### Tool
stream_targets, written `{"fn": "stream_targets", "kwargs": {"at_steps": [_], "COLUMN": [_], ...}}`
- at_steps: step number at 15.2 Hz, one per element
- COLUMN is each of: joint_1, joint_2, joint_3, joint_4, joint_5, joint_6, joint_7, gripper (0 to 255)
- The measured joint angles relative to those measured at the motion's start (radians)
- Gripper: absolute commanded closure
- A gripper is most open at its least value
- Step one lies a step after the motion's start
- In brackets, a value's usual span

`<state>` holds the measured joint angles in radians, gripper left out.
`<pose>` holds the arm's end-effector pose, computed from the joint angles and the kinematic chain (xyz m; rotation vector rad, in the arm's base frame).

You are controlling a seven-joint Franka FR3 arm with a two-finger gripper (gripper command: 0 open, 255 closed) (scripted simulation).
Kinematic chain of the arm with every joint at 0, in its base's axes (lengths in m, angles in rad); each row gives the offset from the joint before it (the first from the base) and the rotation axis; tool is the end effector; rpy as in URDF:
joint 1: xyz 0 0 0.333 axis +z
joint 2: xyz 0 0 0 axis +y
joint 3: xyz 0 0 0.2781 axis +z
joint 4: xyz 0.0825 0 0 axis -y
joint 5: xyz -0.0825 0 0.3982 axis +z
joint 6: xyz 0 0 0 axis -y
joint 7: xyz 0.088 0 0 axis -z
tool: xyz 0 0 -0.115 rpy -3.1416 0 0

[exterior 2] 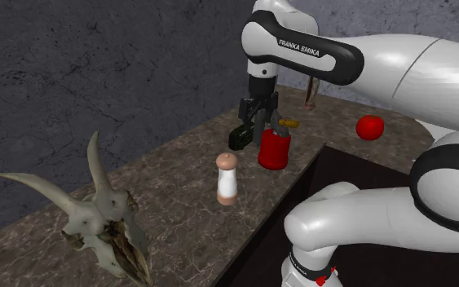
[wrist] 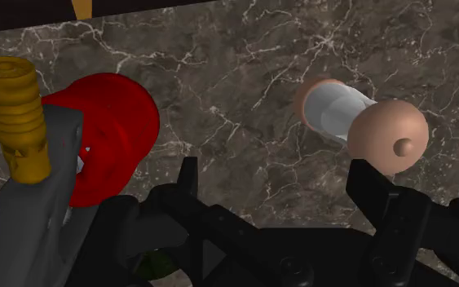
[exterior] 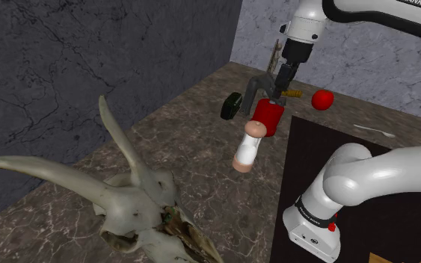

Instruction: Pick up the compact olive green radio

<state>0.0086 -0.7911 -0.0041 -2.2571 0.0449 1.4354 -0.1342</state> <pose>0.3320 0.0068 0.5934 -3.0838 -0.2245 0.0425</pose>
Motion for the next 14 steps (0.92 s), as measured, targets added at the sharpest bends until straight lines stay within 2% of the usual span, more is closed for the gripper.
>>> {"fn": "stream_targets", "kwargs": {"at_steps": [2,4,8,14], "joint_1": [-0.008,-0.035,-0.093,-0.183], "joint_2": [0.016,0.074,0.208,0.394], "joint_3": [0.006,0.023,0.072,0.101], "joint_4": [0.004,0.016,0.059,0.117], "joint_5": [0.004,0.017,0.046,0.054], "joint_6": [0.012,0.055,0.145,0.27], "joint_7": [0.021,0.096,0.292,0.564], "gripper": [0,0,0,0]}}
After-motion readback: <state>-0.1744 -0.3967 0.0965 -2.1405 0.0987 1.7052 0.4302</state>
